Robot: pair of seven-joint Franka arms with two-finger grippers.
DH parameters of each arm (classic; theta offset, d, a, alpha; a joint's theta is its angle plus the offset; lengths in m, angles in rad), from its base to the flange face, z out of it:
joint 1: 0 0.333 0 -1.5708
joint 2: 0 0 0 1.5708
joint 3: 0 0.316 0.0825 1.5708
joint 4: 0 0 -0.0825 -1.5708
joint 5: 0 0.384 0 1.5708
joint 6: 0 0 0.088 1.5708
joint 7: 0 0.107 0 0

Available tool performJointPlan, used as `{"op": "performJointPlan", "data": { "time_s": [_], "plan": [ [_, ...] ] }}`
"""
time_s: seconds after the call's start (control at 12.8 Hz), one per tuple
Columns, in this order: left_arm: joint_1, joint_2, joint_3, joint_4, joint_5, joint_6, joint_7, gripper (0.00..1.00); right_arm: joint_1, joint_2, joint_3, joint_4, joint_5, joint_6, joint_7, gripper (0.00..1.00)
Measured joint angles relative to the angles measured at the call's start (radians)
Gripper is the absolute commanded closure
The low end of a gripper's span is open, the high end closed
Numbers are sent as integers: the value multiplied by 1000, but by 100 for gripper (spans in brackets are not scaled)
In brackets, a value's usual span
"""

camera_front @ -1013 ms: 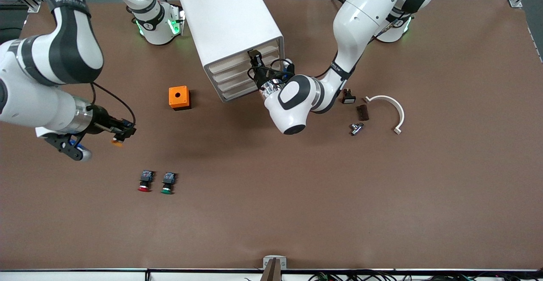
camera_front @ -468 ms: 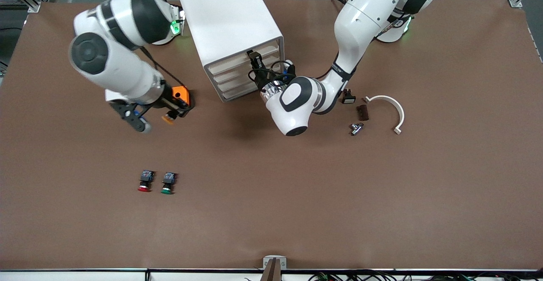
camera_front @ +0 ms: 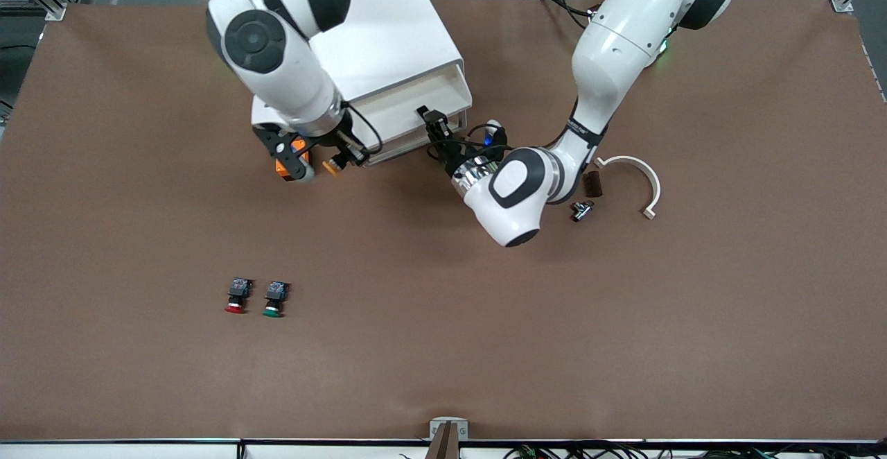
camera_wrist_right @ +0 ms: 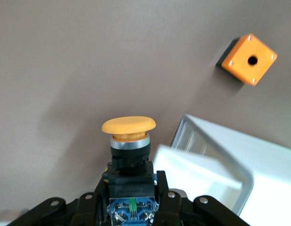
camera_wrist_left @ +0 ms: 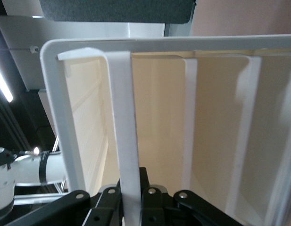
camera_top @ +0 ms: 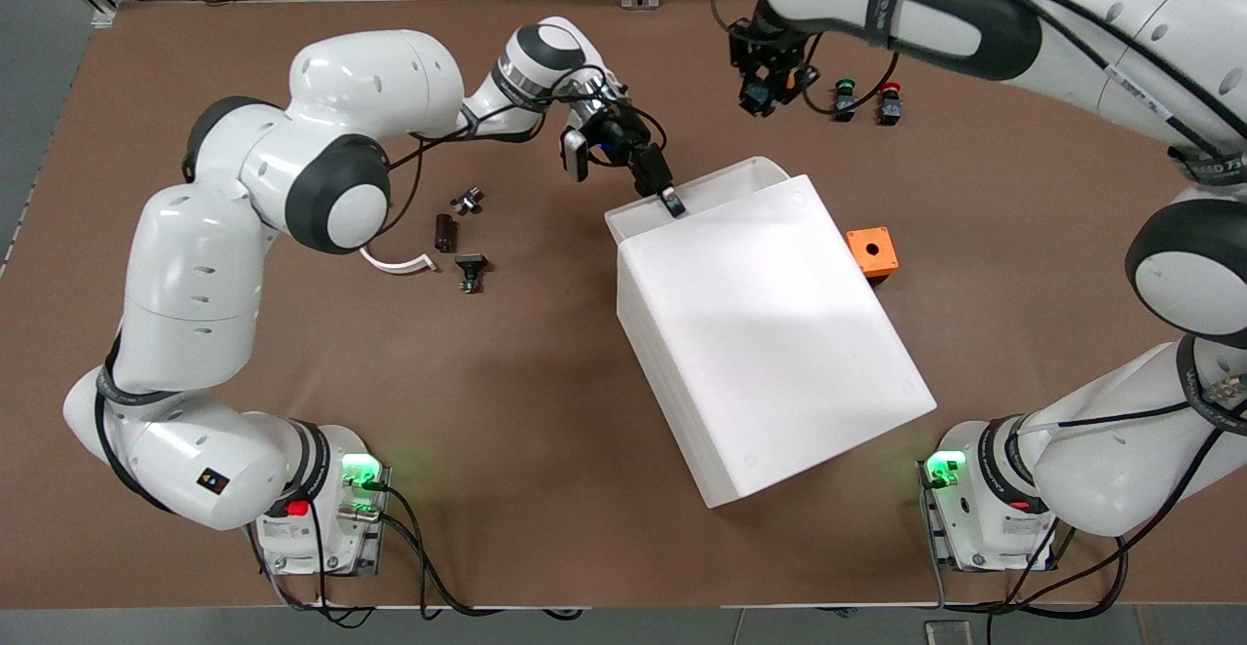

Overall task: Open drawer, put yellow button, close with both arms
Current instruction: 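Lower the yellow button into the open drawer and open the right gripper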

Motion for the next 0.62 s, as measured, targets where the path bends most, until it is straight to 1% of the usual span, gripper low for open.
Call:
{"op": "performJointPlan", "data": {
  "time_s": [0.23, 0.31, 0.39, 0.47, 0.55, 0.62],
  "plan": [
    [50, 0, 2, 1, 0, 0, 0, 88, 112, 0, 0, -34, 0, 88, 162, 100],
    [63, 0, 3, 2, 0, 0, 0, 85, 144, 1, 0, -47, 0, 115, 207, 100],
    [74, 0, 4, 2, 0, 0, 0, 85, 171, 2, 0, -54, -1, 134, 246, 100],
    [83, 0, 5, 2, 0, 0, 0, 83, 193, 3, 0, -59, -2, 149, 283, 100],
    [92, 0, 6, 2, 0, 0, 0, 77, 210, 6, -1, -62, -5, 160, 315, 100],
    [99, 0, 7, 2, 0, 0, 1, 67, 225, 10, -1, -64, -9, 168, 345, 100]
  ]
}}
